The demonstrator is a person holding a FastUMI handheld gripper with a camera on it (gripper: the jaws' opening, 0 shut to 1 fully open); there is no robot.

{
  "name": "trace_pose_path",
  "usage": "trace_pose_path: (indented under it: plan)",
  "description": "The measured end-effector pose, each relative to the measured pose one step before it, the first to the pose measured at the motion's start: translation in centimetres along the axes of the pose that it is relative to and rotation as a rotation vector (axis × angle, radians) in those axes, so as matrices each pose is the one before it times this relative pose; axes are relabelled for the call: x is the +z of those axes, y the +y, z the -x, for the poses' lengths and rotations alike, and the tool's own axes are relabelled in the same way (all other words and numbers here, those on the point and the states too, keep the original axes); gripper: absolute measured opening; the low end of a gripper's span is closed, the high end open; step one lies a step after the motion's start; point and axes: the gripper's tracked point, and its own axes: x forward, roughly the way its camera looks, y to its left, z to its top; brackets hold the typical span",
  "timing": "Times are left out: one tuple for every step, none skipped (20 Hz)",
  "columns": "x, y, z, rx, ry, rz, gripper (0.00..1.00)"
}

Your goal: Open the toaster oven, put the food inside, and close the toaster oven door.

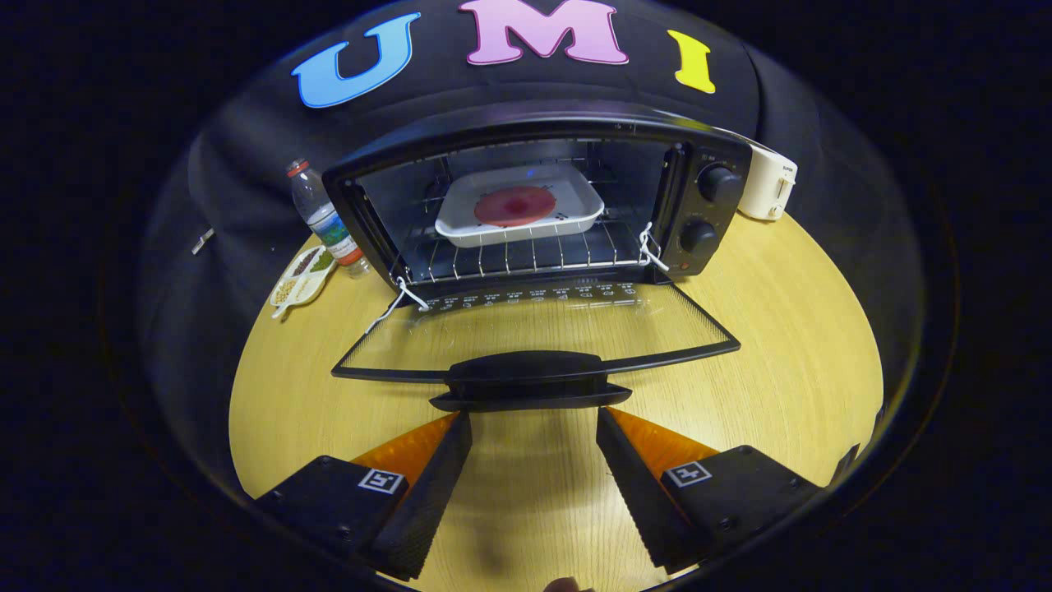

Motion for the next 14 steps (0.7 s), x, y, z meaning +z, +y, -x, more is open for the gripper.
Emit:
trace_pose_path:
  plan:
    - [0.442, 0.106, 0.329, 0.00311, -0.01647, -0.00702, 0.99]
    - [0.543, 0.058, 0.41, 0.0033, -0.01856, -0.01103, 0.99]
    - [0.512, 0.122, 0.457, 0.00329, -0.01915, -0.01153, 0.99]
    - [0.625, 0.11, 0.368, 0.00238, -0.0186, -0.01029, 0.99]
    - [0.613, 0.105, 0.459, 0.00247, -0.01914, -0.00416, 0.99]
    - [0.692, 0.142, 0.194, 0.00094, -0.02019, 0.00236, 0.99]
    - [0.514, 0.107, 0.097, 0.00031, -0.0223, 0.00806, 0.99]
    - [0.732, 0.112, 0.161, -0.00214, -0.02172, 0.01305, 0.99]
    - [0.627, 0.131, 0.087, -0.00109, -0.01986, 0.01798, 0.99]
    - [0.675, 0.203, 0.152, 0.00383, -0.01579, 0.01548, 0.99]
    - [0.639, 0.19, 0.166, 0.00165, -0.00973, 0.00819, 0.99]
    - [0.73, 0.086, 0.197, 0.00129, -0.01232, 0.00148, 0.99]
    - [0.68, 0.013, 0.462, 0.00063, -0.01716, -0.00361, 0.99]
    - [0.714, -0.039, 0.524, 0.00267, -0.0191, -0.0058, 0.99]
